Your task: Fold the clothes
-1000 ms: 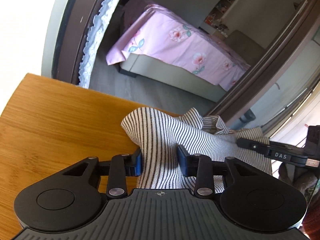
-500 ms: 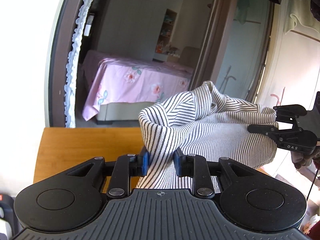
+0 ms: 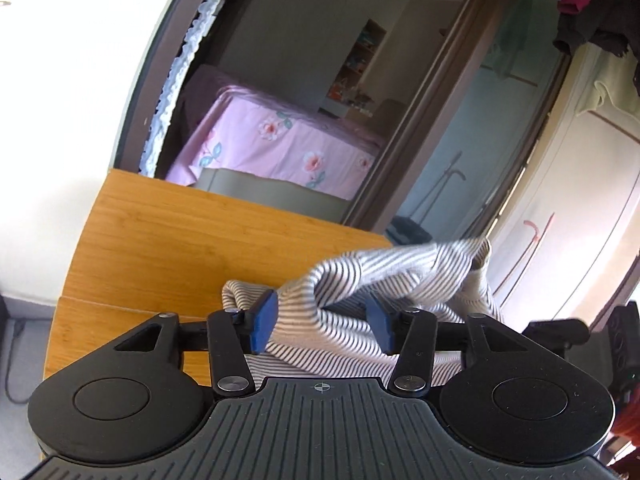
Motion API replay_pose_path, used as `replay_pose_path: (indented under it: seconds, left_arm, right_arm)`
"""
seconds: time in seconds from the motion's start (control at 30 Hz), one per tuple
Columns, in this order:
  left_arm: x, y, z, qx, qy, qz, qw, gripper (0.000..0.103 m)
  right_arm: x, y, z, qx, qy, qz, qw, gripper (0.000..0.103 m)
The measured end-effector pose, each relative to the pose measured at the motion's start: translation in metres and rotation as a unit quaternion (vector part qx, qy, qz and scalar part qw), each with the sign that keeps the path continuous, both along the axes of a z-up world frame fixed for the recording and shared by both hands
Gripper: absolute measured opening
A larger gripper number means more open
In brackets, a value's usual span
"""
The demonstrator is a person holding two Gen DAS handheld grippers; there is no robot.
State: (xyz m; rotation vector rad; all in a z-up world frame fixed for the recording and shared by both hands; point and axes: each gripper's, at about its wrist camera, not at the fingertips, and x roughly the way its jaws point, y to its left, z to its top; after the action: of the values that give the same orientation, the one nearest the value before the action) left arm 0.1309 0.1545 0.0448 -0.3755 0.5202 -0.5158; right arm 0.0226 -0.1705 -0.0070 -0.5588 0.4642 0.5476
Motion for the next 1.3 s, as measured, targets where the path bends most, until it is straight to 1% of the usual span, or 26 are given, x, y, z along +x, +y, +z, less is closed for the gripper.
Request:
replay_pose_path:
  seconds: [0.07,0.1,0.13,0.2,0.3,0.33,0.37,0.4,0.43,0.47,0.53,0.57,0.63,0.67,0.7,0.73,0.77,0.83,0.87,0.9,0.93,0.97,1.03,1.1,1.23,1.3]
  left_arm:
    - [0.002,0.004,0.007,-0.011,0.003,0.000,0.9999,0.068]
    - [0.007,0.004,0.010,-0.014,0.009,-0.002,0.9999,0.078]
    - [0.011,0.002,0.011,-0.012,0.016,-0.006,0.9998,0.081]
    - [0.017,-0.001,0.011,-0.005,0.031,-0.013,0.9994,0.082]
    - [0.023,-0.007,-0.001,0.026,0.078,-0.019,0.9964,0.083]
    - [0.025,-0.009,-0.006,0.037,0.095,-0.021,0.9945,0.086]
    - [0.027,-0.011,-0.011,0.048,0.113,-0.023,0.9922,0.088]
    - [0.026,-0.009,-0.017,0.053,0.124,-0.026,0.9906,0.092]
    - [0.025,-0.007,-0.023,0.057,0.134,-0.028,0.9889,0.092]
    - [0.024,-0.006,-0.029,0.061,0.145,-0.031,0.9870,0.092]
    - [0.024,-0.003,-0.038,0.056,0.158,-0.030,0.9854,0.092]
    - [0.024,-0.002,-0.043,0.051,0.163,-0.030,0.9849,0.092]
    - [0.025,-0.004,-0.048,0.050,0.165,-0.023,0.9848,0.092]
    - [0.026,-0.006,-0.050,0.050,0.166,-0.019,0.9847,0.092]
    - [0.026,-0.010,-0.050,0.063,0.161,-0.011,0.9849,0.091]
    - [0.026,-0.014,-0.050,0.075,0.156,-0.003,0.9849,0.089]
    - [0.025,-0.020,-0.050,0.089,0.151,0.005,0.9845,0.087]
    - [0.023,-0.028,-0.048,0.109,0.141,0.014,0.9838,0.078]
    - [0.022,-0.031,-0.046,0.112,0.138,0.014,0.9840,0.076]
    - [0.021,-0.033,-0.045,0.115,0.135,0.015,0.9840,0.075]
    - [0.019,-0.035,-0.044,0.119,0.131,0.016,0.9840,0.072]
    - [0.018,-0.037,-0.043,0.123,0.128,0.017,0.9839,0.070]
    - [0.015,-0.040,-0.043,0.139,0.121,0.019,0.9827,0.062]
    - [0.012,-0.042,-0.043,0.151,0.114,0.016,0.9817,0.060]
    - [0.010,-0.043,-0.039,0.158,0.107,0.015,0.9814,0.051]
    - [0.009,-0.042,-0.037,0.159,0.105,0.015,0.9815,0.048]
  right_arm:
    - [-0.010,0.003,-0.004,0.000,0.008,0.006,1.000,0.020]
    - [-0.017,0.005,-0.007,-0.005,0.015,0.013,1.000,0.020]
    - [-0.022,0.009,-0.009,-0.009,0.023,0.019,1.000,0.020]
    - [-0.029,0.011,-0.009,-0.003,0.046,0.025,0.999,0.021]
    - [-0.036,0.002,0.002,0.038,0.091,0.017,0.995,0.024]
    - [-0.034,-0.005,0.011,0.068,0.108,0.003,0.992,0.024]
    - [-0.030,-0.013,0.020,0.102,0.126,-0.013,0.987,0.027]
    - [-0.026,-0.024,0.029,0.138,0.141,-0.037,0.980,0.036]
    - [-0.022,-0.037,0.033,0.179,0.160,-0.065,0.969,0.043]
    - [-0.017,-0.049,0.036,0.220,0.179,-0.093,0.954,0.054]
    - [-0.006,-0.069,0.033,0.295,0.226,-0.137,0.918,0.059]
    - [0.000,-0.074,0.025,0.328,0.256,-0.151,0.897,0.061]
    - [0.012,-0.085,0.008,0.389,0.315,-0.179,0.847,0.061]
    - [0.016,-0.085,-0.004,0.406,0.339,-0.191,0.827,0.062]
    - [0.019,-0.085,-0.016,0.419,0.363,-0.203,0.807,0.062]
    - [0.022,-0.082,-0.025,0.425,0.377,-0.212,0.795,0.062]
    - [0.024,-0.079,-0.032,0.424,0.383,-0.218,0.792,0.064]
    - [0.025,-0.073,-0.039,0.419,0.386,-0.224,0.791,0.066]
    - [0.025,-0.072,-0.041,0.421,0.388,-0.222,0.789,0.065]
    - [0.024,-0.069,-0.043,0.417,0.387,-0.221,0.792,0.064]
    - [0.024,-0.067,-0.044,0.412,0.385,-0.221,0.796,0.061]
    - [0.024,-0.065,-0.045,0.406,0.384,-0.220,0.799,0.055]
    - [0.023,-0.062,-0.044,0.392,0.378,-0.216,0.810,0.046]
    - [0.021,-0.060,-0.040,0.381,0.370,-0.209,0.821,0.038]
    - [0.019,-0.057,-0.022,0.366,0.337,-0.188,0.847,0.031]
    - [0.021,-0.057,-0.002,0.358,0.307,-0.176,0.864,0.028]
